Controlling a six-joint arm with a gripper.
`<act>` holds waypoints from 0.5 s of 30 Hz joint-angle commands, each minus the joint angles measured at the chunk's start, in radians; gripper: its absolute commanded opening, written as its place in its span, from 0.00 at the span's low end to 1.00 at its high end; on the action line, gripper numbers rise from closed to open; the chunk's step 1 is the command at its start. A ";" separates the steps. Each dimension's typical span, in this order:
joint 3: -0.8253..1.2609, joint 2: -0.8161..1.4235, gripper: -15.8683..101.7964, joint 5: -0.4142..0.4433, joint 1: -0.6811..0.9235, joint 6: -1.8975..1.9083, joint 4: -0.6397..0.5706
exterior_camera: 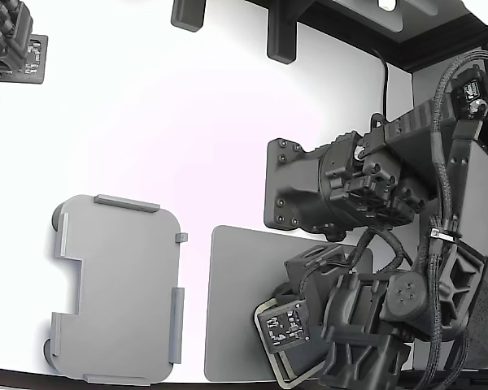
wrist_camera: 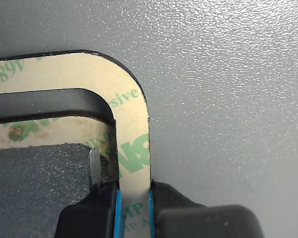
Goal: Move top rectangular frame to the holder.
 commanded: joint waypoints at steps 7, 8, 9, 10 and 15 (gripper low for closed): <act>-0.215 0.035 0.04 -0.015 -0.071 0.026 0.155; -0.250 0.032 0.04 -0.008 -0.081 0.048 0.178; -0.291 0.029 0.04 0.006 -0.092 0.080 0.201; -0.333 0.025 0.04 0.017 -0.110 0.120 0.224; -0.514 -0.025 0.04 0.075 -0.209 0.428 0.284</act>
